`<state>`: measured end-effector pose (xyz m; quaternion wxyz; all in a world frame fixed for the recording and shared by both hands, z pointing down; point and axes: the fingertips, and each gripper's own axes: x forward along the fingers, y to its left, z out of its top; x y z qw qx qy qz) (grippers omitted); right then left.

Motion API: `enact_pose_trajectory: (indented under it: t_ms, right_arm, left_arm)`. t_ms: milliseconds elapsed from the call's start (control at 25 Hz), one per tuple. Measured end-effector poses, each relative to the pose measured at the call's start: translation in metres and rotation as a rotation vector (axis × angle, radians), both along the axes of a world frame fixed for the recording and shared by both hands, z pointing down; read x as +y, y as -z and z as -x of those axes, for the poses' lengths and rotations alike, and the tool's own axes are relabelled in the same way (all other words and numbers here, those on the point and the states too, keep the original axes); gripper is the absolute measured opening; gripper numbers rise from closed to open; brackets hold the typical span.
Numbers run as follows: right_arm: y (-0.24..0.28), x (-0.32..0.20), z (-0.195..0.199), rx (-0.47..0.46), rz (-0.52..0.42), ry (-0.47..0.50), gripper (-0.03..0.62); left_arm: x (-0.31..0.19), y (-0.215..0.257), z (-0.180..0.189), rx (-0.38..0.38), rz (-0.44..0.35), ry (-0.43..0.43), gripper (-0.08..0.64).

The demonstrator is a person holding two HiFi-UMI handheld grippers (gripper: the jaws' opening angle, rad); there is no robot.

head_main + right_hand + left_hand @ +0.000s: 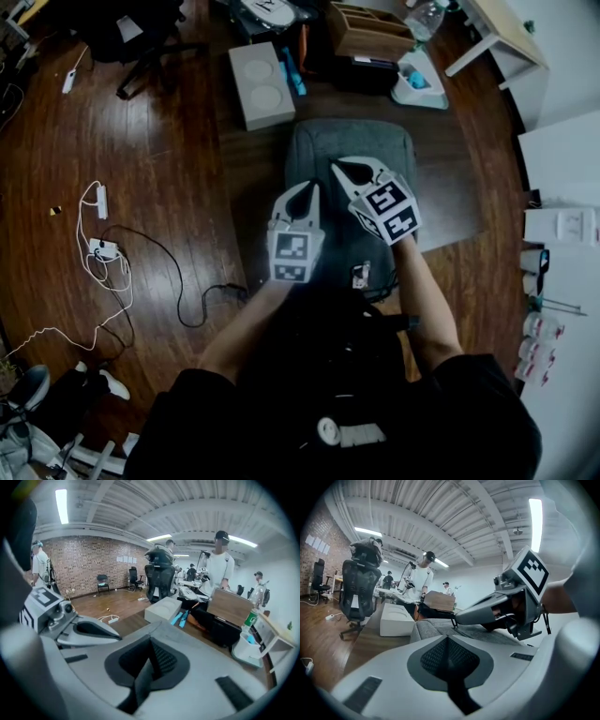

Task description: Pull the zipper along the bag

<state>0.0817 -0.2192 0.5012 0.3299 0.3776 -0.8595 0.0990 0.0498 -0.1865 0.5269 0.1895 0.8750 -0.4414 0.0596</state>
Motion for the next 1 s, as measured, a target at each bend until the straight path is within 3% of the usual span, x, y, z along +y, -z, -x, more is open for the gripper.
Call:
enact_pose_trajectory:
  t_ms: [240, 360, 480, 520, 720, 840, 1000]
  right_arm:
    - [-0.008, 0.016, -0.003, 0.085, -0.043, 0.064, 0.005]
    - [-0.018, 0.021, -0.001, 0.199, -0.057, 0.161, 0.009]
    - [-0.014, 0.003, 0.003, 0.236, -0.106, 0.147, 0.046]
    - [-0.015, -0.004, 0.007, 0.235, -0.099, 0.148, 0.103]
    - [-0.051, -0.023, 0.012, 0.313, 0.127, 0.222, 0.206]
    - [-0.065, -0.021, 0.015, 0.365, 0.222, 0.313, 0.173]
    - [-0.064, -0.015, 0.018, 0.401, 0.182, 0.401, 0.067]
  left_arm:
    - [-0.002, -0.001, -0.002, -0.008, 0.002, -0.004, -0.006]
    - [-0.001, -0.001, -0.003, -0.007, 0.005, -0.006, -0.006]
    - [0.001, -0.001, -0.002, -0.012, 0.002, -0.008, -0.006]
    - [0.001, -0.001, -0.002, -0.012, 0.002, -0.009, -0.006]
    - [0.002, -0.002, -0.004, -0.026, -0.002, -0.014, -0.006]
    - [0.0, -0.007, -0.004, -0.04, 0.005, -0.016, -0.006]
    - [0.001, -0.009, -0.004, -0.031, 0.017, -0.019, -0.006]
